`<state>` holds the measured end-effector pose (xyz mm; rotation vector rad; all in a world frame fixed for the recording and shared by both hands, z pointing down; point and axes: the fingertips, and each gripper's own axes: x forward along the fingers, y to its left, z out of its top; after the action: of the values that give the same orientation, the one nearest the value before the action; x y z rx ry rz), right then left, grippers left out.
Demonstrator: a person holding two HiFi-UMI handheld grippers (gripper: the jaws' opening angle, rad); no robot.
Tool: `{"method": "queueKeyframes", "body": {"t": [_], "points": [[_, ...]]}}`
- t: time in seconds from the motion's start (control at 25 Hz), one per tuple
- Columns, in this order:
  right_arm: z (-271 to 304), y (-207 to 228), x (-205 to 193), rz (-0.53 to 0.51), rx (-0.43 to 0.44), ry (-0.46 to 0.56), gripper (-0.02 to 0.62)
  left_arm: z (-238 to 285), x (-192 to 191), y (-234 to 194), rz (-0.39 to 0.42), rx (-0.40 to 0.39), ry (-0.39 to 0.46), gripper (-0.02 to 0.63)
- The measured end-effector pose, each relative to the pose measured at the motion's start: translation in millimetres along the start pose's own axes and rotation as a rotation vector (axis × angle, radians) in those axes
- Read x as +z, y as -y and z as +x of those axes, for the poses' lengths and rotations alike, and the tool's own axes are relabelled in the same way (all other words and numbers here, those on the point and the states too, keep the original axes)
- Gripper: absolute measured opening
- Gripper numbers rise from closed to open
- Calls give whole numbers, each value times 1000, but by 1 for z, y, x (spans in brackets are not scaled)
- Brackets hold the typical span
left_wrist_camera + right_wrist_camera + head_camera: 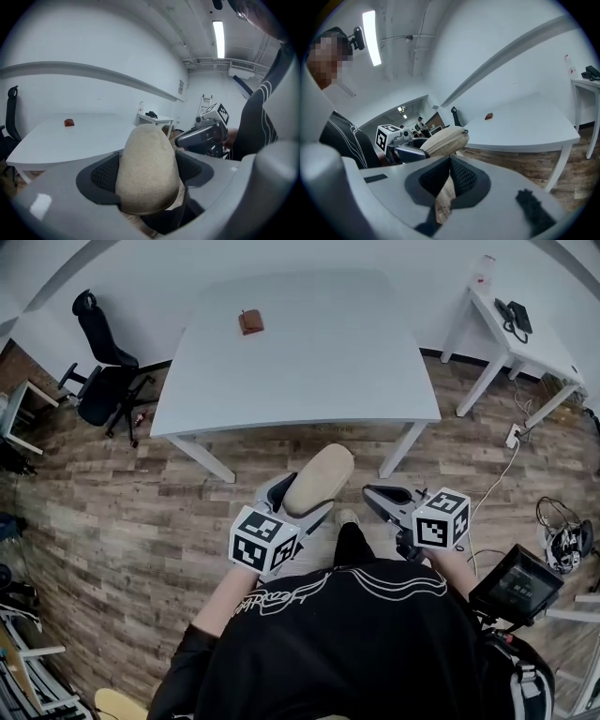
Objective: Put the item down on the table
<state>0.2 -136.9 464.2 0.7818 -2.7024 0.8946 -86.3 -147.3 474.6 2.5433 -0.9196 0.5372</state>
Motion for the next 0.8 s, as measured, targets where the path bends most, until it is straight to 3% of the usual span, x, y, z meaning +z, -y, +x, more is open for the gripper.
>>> {"method": "queueKeyframes", "body": {"t": [0.16, 0.4, 0.8], "points": [[25, 44, 26, 28, 17, -7, 8, 32, 18, -41, -27, 29, -15, 383], [52, 146, 78, 58, 32, -35, 8, 126, 65, -108, -38, 49, -46, 383], [64, 157, 100, 29, 38, 0, 8, 144, 87, -153, 47, 142, -27, 383]]}}
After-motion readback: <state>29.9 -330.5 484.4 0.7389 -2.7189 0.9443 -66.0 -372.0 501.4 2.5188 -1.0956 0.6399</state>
